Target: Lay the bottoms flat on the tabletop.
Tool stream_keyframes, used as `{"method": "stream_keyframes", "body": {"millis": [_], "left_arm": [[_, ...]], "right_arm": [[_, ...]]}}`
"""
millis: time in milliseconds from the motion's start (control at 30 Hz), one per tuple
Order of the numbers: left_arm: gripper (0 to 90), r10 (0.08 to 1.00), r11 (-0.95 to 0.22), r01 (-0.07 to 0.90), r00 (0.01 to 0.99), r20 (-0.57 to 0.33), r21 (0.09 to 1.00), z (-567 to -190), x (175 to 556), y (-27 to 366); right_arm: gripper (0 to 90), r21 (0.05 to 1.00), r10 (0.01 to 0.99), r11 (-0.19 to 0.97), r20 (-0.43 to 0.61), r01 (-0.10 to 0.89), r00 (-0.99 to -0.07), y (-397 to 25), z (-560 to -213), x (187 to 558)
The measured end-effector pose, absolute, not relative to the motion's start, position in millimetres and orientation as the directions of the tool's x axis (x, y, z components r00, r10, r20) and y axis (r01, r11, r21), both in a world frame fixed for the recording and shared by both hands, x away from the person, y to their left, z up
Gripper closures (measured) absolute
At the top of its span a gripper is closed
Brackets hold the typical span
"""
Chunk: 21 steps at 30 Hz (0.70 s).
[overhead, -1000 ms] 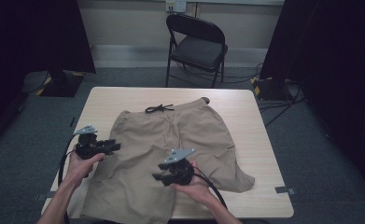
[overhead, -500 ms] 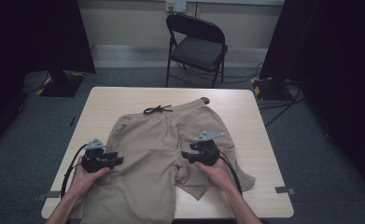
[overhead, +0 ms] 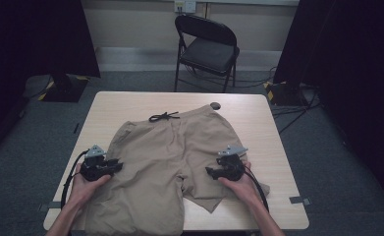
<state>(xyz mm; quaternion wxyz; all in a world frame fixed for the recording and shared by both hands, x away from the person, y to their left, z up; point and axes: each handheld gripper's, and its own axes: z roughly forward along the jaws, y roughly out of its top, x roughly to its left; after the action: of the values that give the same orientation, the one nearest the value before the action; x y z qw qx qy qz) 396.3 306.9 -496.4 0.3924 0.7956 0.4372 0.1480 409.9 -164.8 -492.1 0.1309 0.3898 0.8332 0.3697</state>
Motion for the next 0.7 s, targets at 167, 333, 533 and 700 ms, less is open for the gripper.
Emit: {"method": "stream_keyframes", "body": {"millis": [167, 333, 533, 700], "left_arm": [[66.5, 0.822, -0.277, 0.596, 0.553, -0.135, 0.754, -496.6, 400.8, 315.1], [50.3, 0.834, -0.251, 0.617, 0.529, -0.157, 0.746, -495.1, 398.6, 311.2], [38.6, 0.831, -0.241, 0.601, 0.533, -0.157, 0.762, -485.4, 391.9, 303.7], [37.1, 0.835, -0.263, 0.603, 0.533, -0.135, 0.753, -490.5, 391.1, 303.9]], "right_arm": [[38.6, 0.717, 0.731, 0.441, 0.062, 0.540, -0.680, -176.2, -492.0, 390.5], [37.6, 0.726, 0.709, 0.429, 0.098, 0.537, -0.698, -183.0, -479.4, 368.2], [47.3, 0.768, 0.646, 0.404, 0.146, 0.497, -0.750, -180.1, -466.7, 335.5], [62.3, 0.758, 0.554, 0.470, 0.147, 0.453, -0.820, -172.3, -474.0, 311.9]]}}
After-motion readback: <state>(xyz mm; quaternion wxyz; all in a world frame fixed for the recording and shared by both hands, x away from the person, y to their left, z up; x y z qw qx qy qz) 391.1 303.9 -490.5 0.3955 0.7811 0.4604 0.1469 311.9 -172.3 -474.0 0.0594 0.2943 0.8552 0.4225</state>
